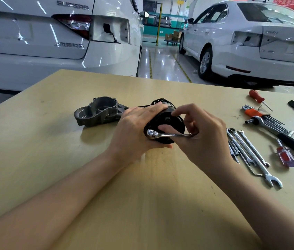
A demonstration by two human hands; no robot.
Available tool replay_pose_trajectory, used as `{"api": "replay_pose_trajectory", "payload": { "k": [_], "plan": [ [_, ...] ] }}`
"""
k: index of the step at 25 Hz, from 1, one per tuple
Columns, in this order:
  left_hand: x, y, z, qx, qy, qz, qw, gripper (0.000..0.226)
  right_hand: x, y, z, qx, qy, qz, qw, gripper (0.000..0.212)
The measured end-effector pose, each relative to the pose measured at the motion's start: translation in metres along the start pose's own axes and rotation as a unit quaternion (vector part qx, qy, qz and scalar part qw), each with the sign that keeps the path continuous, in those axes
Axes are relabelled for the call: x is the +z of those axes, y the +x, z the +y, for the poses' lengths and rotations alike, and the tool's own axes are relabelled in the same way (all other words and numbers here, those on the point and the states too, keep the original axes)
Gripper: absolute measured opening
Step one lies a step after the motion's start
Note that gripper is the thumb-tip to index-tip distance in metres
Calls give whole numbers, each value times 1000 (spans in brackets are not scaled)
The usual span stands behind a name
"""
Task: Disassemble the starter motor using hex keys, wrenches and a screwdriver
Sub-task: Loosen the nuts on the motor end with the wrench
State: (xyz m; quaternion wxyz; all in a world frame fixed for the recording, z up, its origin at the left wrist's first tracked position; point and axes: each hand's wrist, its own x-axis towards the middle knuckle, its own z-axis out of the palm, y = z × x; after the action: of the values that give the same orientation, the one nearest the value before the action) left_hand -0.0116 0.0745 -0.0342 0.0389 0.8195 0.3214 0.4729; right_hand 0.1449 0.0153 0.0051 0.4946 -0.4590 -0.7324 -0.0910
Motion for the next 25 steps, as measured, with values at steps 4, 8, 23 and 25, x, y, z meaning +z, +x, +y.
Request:
{"api": "replay_pose_trajectory", "payload": {
  "k": [4, 8, 23, 25],
  "plan": [
    [1, 0, -2, 6, 8, 3, 1000, 84, 3, 0, 1, 4, 11, 5, 1000, 13],
    [2, 0, -3, 16, -7, 9, 1000, 80, 2, -2, 1, 2, 28, -15, 999, 21],
    [4, 0, -6, 11, 12, 14, 1000, 83, 1, 0, -2, 43, 19, -5, 999, 25],
    [4, 0, -7, 9, 22, 8, 1000, 85, 2, 0, -2, 45, 20, 1, 999, 20]
  ]
}}
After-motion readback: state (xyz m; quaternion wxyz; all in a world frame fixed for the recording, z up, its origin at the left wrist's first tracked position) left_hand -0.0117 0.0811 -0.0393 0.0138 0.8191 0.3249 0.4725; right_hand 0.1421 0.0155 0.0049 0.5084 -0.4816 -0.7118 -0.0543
